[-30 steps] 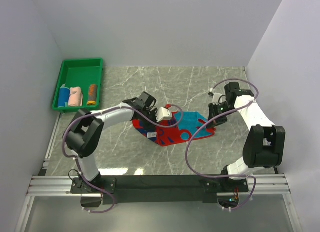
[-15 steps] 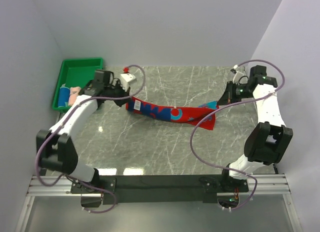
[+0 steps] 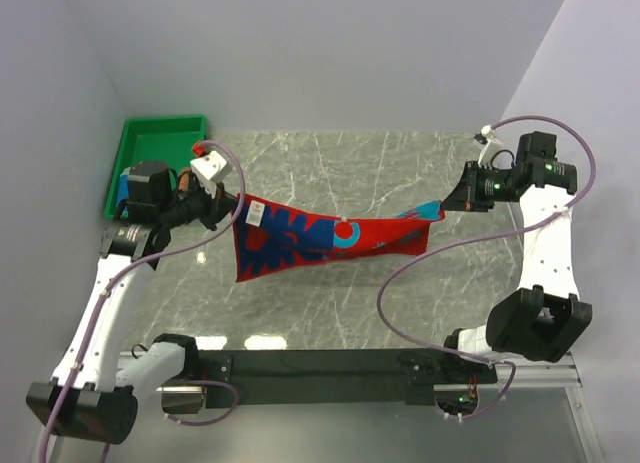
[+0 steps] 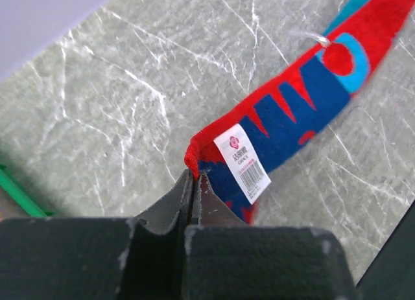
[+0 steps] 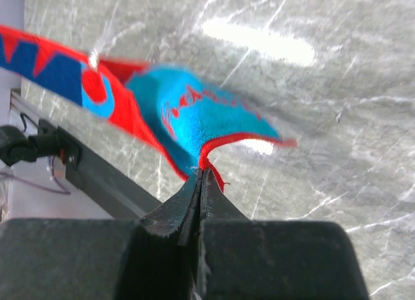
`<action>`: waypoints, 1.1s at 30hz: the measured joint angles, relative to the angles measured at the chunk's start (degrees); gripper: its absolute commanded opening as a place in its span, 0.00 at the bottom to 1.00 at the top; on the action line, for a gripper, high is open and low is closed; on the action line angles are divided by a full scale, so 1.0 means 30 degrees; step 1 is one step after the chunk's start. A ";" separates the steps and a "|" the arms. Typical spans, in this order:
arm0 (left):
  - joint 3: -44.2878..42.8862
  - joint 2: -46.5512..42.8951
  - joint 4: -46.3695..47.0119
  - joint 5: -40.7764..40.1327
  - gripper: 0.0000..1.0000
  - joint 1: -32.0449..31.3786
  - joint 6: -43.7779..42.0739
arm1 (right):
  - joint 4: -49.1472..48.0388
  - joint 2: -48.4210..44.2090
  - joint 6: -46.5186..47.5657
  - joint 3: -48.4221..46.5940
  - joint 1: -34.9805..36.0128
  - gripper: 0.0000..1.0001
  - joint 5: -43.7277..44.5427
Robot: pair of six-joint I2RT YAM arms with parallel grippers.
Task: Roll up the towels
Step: Flatten the towel
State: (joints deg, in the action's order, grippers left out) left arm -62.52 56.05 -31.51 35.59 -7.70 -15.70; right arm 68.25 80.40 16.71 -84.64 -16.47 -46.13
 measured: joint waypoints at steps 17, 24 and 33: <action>-0.9034 1.1227 0.1705 0.1231 0.00 0.3024 0.0933 | -0.3643 0.6863 -0.3089 -0.8495 0.0925 0.00 0.0036; -0.5406 0.8939 -0.0321 0.2943 0.00 0.4102 -0.3614 | -0.3912 0.4269 -0.1319 -0.2200 0.2980 0.00 0.1005; 0.2572 0.7876 -0.6710 0.1479 0.39 0.4918 -1.1358 | -0.2062 0.5508 0.0721 0.4911 0.4772 0.88 0.5413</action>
State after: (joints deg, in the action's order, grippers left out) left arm -54.81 79.68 -51.64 40.03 7.05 -49.78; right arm 62.06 96.92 18.87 -69.91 -2.15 -29.89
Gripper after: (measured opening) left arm 0.338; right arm 0.795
